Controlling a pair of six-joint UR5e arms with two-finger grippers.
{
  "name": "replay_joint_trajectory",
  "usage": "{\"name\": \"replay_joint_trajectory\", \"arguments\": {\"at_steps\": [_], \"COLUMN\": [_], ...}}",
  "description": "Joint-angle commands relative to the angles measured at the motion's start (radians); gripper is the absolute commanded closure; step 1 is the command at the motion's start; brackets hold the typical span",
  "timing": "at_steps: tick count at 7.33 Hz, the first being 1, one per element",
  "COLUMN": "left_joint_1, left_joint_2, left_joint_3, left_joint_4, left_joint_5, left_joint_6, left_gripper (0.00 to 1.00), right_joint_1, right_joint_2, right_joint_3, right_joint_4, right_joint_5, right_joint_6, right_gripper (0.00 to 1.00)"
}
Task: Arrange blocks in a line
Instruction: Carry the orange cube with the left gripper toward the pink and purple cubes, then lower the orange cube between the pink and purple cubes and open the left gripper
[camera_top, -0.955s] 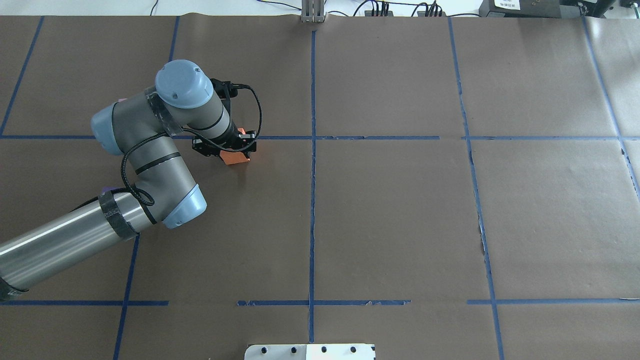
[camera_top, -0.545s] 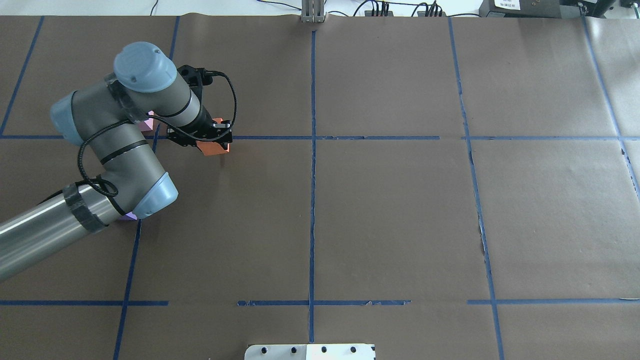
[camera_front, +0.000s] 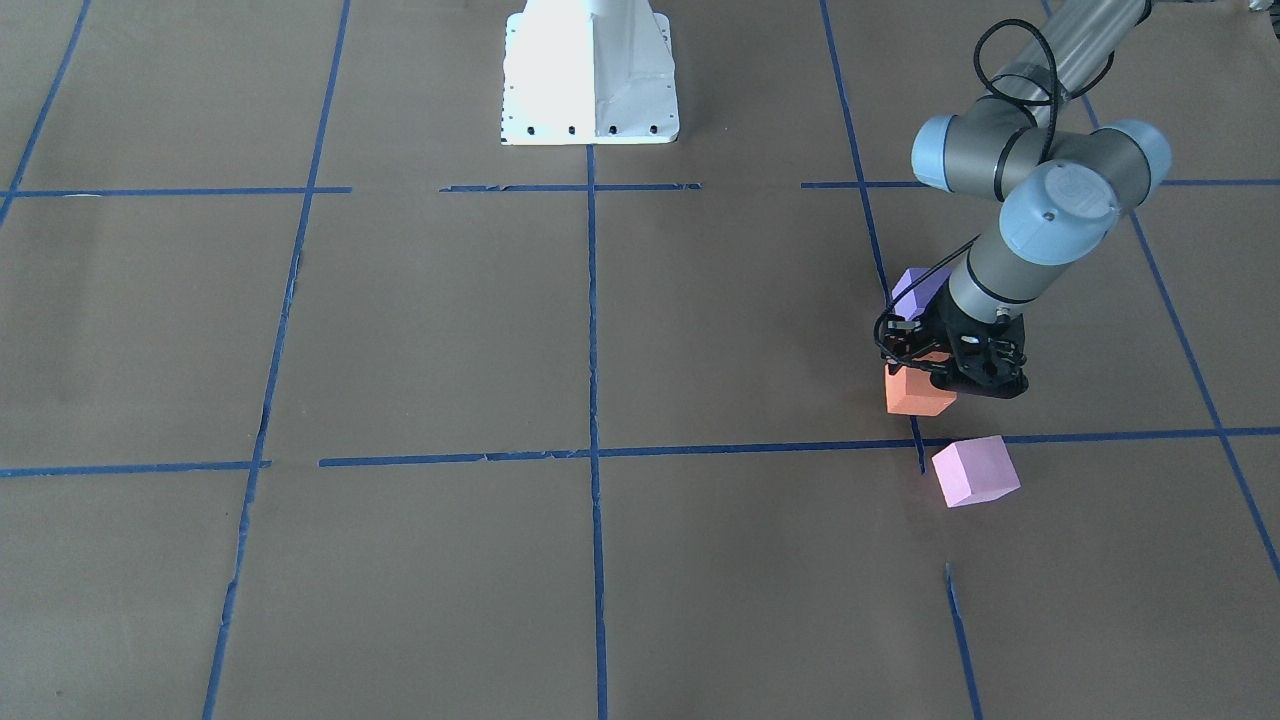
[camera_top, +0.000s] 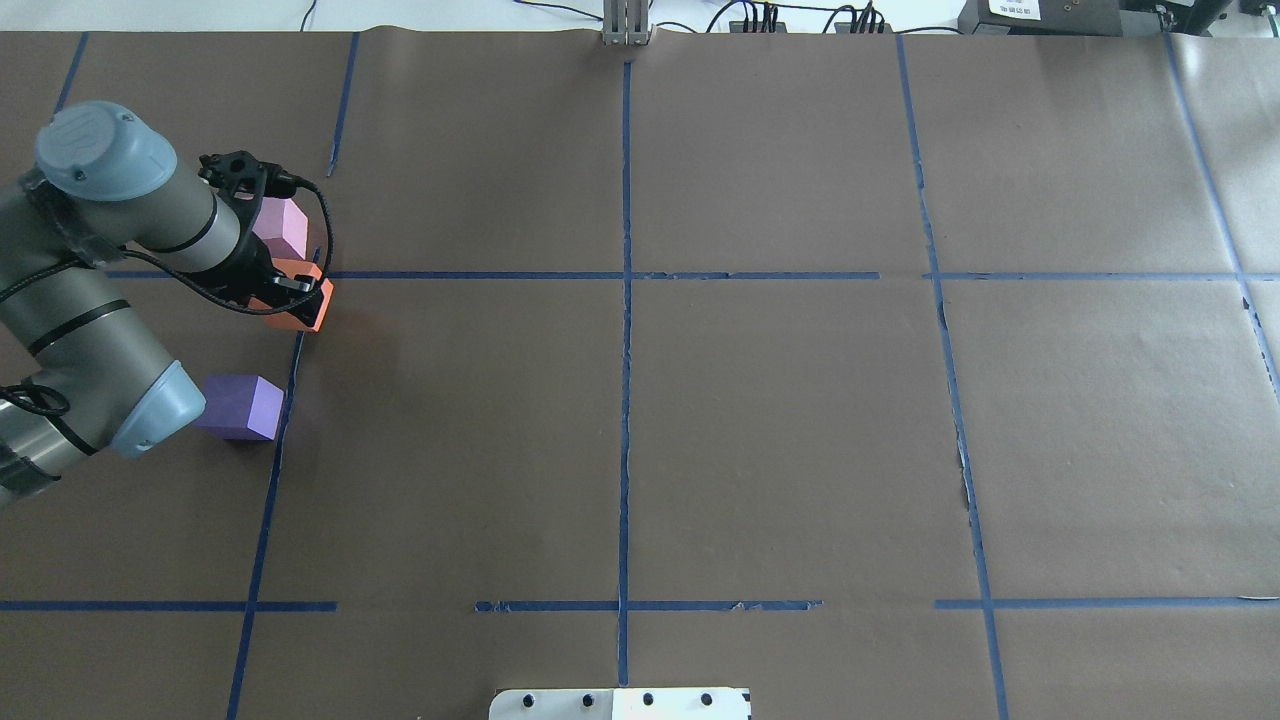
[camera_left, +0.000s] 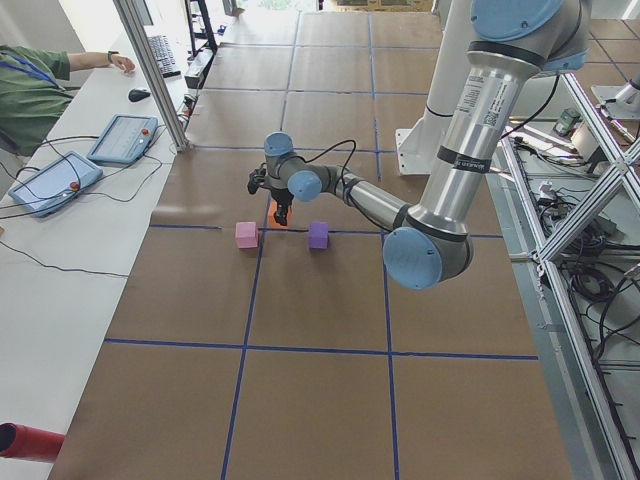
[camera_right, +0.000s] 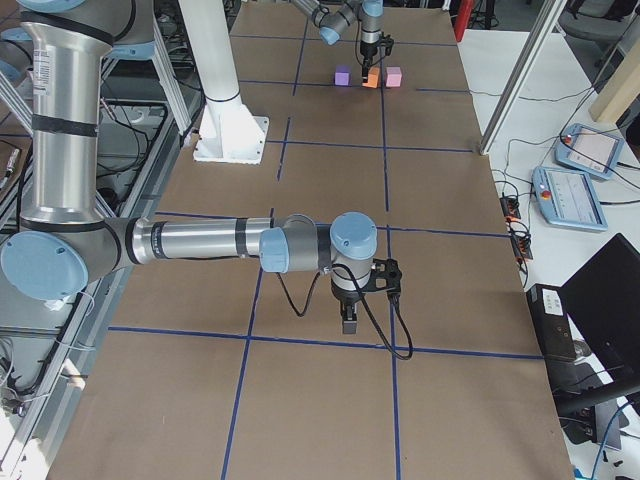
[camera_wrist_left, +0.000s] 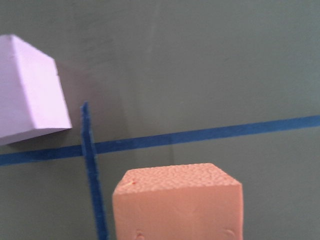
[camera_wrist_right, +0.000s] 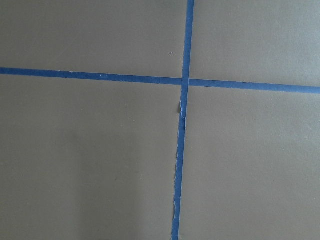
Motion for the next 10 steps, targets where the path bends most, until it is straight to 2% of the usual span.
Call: {"name": "replay_joint_trajectory", "arguments": {"at_steps": [1, 2, 3, 5, 7, 8, 10], "left_joint_1": [-0.005, -0.002, -0.002, -0.007, -0.099, -0.172, -0.342], "left_joint_2": [0.033, 0.027, 0.024, 0.032, 0.033, 0.033, 0.035], "left_joint_3": [0.008, 0.01, 0.01, 0.011, -0.019, -0.044, -0.085], "left_joint_4": [-0.003, -0.001, -0.001, 0.002, 0.016, 0.06, 0.289], "left_joint_5": [-0.004, -0.004, -0.005, -0.051, -0.079, -0.079, -0.079], "left_joint_6": [0.053, 0.046, 0.03, -0.031, 0.007, 0.088, 0.471], "left_gripper": [0.64, 0.38, 0.0, 0.0, 0.0, 0.0, 0.0], "right_joint_1": [0.0, 0.0, 0.0, 0.0, 0.0, 0.0, 0.0], "right_joint_2": [0.0, 0.0, 0.0, 0.0, 0.0, 0.0, 0.0], "right_joint_3": [0.0, 0.0, 0.0, 0.0, 0.0, 0.0, 0.0], "right_joint_4": [0.0, 0.0, 0.0, 0.0, 0.0, 0.0, 0.0], "right_joint_5": [0.0, 0.0, 0.0, 0.0, 0.0, 0.0, 0.0], "right_joint_6": [0.0, 0.0, 0.0, 0.0, 0.0, 0.0, 0.0], "right_gripper": [0.0, 0.0, 0.0, 0.0, 0.0, 0.0, 0.0]}}
